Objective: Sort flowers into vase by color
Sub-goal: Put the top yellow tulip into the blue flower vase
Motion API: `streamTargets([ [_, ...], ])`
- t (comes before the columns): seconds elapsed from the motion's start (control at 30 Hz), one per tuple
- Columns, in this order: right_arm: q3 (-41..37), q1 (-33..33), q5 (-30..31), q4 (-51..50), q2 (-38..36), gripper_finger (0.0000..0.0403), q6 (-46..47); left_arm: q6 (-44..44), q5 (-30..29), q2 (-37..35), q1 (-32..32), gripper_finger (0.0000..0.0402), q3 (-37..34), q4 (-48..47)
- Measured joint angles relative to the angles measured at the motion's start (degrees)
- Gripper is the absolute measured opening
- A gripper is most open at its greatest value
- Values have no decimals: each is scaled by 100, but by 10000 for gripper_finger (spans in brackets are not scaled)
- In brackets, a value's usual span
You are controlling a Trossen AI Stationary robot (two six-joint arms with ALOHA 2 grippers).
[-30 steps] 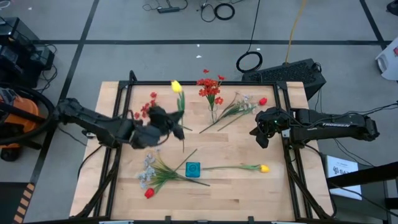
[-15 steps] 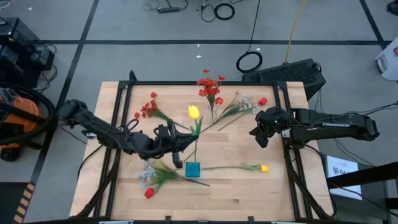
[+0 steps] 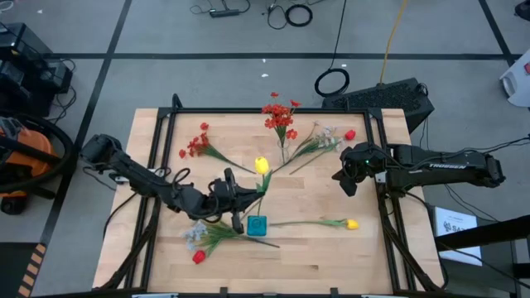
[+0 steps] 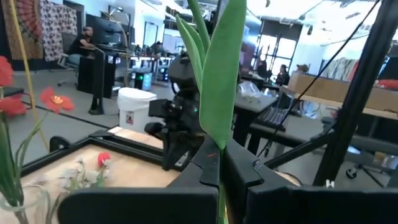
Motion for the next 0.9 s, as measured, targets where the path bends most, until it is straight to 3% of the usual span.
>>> streamTargets([
  [0.2, 0, -2, 2, 2, 2, 0, 9, -60, -12, 0, -7, 0, 0, -365],
  [0.47, 0, -2, 3, 2, 1, 0, 110, -855, -130, -2, -18, 0, -2, -1242],
  [0.7, 0, -1, 4, 147, 1, 0, 110, -1107, -199, 409, -17, 2, 2, -1179],
  [0.9, 2, -2, 7, 351, 0, 0, 93, -1688, -237, 791, -13, 29, 2, -1204],
])
